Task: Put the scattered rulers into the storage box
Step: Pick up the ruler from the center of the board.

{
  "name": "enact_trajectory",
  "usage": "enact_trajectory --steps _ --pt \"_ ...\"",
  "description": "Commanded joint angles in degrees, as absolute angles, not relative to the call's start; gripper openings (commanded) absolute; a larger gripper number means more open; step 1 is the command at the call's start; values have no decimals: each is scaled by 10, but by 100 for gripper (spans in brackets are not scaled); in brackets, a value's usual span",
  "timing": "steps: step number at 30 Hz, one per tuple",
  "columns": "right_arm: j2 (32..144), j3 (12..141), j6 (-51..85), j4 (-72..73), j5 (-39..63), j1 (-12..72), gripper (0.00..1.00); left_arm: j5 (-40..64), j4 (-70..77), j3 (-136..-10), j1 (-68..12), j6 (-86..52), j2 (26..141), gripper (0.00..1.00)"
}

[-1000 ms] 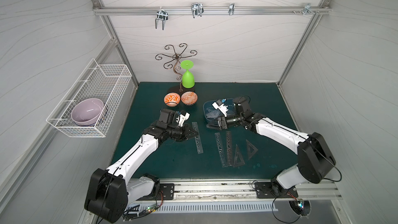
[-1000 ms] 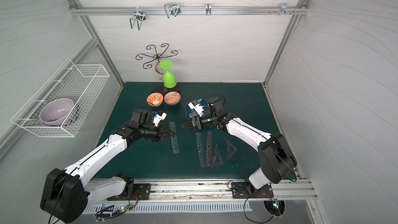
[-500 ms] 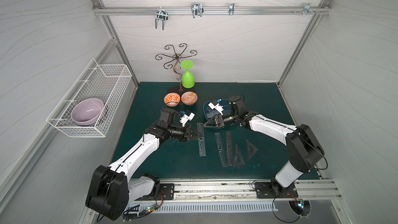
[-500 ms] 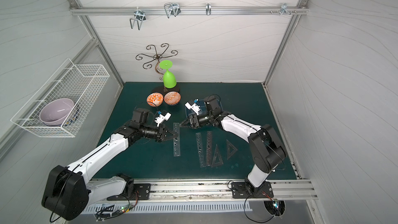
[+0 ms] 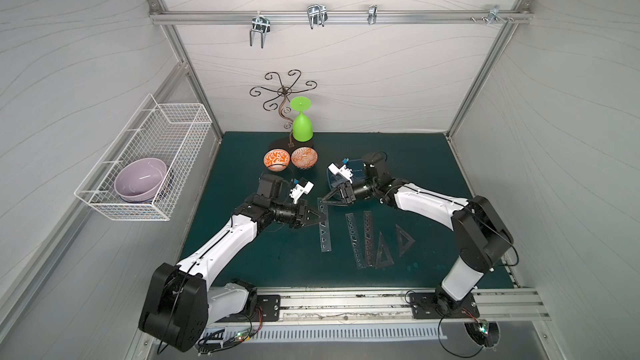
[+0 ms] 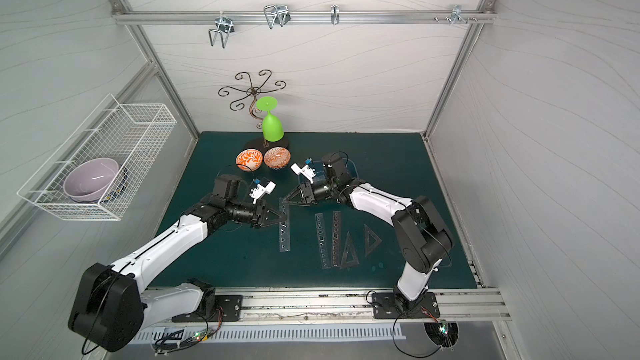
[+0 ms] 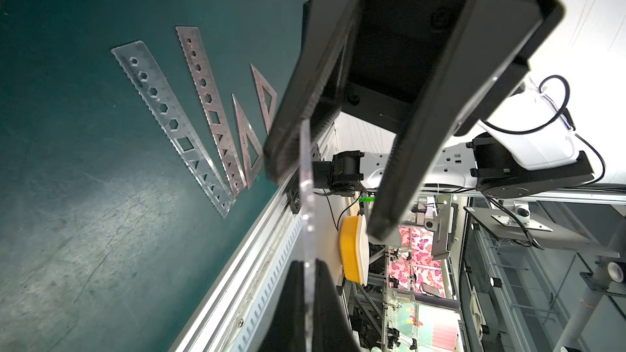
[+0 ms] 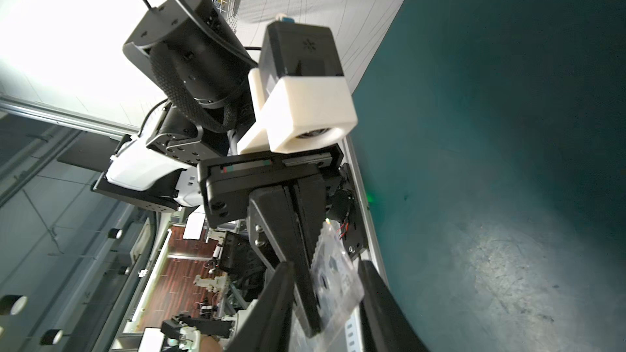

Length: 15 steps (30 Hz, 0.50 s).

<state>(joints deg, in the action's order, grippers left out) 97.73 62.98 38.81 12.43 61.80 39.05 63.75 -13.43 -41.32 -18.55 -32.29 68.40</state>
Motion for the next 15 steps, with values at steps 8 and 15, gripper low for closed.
enact_trajectory --steps 8,15 --pt "985 636 414 160 627 391 3 644 -128 -418 -187 -306 678 0" --pt "976 636 417 139 606 371 0 602 -194 -445 -187 -265 678 15"
